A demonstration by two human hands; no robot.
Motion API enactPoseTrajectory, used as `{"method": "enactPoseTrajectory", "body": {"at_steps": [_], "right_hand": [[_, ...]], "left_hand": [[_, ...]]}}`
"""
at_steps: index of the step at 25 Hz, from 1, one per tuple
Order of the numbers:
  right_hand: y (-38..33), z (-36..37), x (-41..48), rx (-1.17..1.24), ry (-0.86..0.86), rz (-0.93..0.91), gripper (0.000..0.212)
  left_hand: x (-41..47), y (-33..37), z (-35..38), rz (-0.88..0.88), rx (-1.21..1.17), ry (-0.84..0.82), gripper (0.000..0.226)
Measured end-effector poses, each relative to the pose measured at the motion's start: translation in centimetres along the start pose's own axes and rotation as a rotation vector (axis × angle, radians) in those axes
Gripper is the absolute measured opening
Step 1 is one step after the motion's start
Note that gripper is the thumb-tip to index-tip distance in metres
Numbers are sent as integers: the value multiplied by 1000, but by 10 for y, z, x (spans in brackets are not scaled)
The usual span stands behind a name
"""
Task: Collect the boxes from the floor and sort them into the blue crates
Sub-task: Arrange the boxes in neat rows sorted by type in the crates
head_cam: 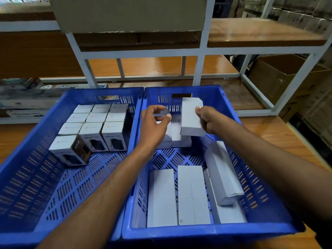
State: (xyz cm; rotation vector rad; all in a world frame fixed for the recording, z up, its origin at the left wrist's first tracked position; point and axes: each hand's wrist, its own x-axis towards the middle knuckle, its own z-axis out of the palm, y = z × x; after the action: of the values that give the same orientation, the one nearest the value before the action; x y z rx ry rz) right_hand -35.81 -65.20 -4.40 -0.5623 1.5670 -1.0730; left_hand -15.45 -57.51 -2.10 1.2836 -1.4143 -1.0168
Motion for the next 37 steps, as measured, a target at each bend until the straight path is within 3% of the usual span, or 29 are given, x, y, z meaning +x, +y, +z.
{"method": "enactPoseTrajectory", "body": {"at_steps": [4,6,8,10,12,15,17,19,23,25,27,30,32,37], "right_hand": [[18,17,27,-85,26,5,29],[26,25,37,-169,0,-59,48],[35,28,50,-468,-35,-120,76],[41,26,60,-713,-13,-200,81],[41,23,63,-714,-45,-286,77],[32,22,41,-573,-161,-206,87],[30,20,37,-520,-317,-100,113],[30,17,40,-649,-385,-86,141],[32,12,38,-748,-400,-120,159],[27,11,27,-796,-398,-173,154],[10,6,8,-946,-295,-223,134],[-21,-16,-28,-1385,-2,-276,78],[-24,-33,-56,-1611,8,-281,44],[5,-47,-103,-1869,-29,-193,52]], "left_hand": [[0,-3,0,5,10,-29,18],[0,-4,0,19,37,-36,16],[1,-4,1,31,54,-36,14],[2,-4,0,31,55,-27,12],[3,-4,0,38,42,-12,13],[2,-3,0,37,34,-6,14],[3,-3,0,40,27,-2,15],[3,-2,0,45,23,10,15],[4,-3,0,46,34,9,14],[3,-3,1,48,52,-11,13],[1,-3,1,55,76,-47,12],[-3,-4,6,111,154,-161,7],[-11,-7,17,148,212,-313,4],[-34,-16,38,127,365,-705,19]]}}
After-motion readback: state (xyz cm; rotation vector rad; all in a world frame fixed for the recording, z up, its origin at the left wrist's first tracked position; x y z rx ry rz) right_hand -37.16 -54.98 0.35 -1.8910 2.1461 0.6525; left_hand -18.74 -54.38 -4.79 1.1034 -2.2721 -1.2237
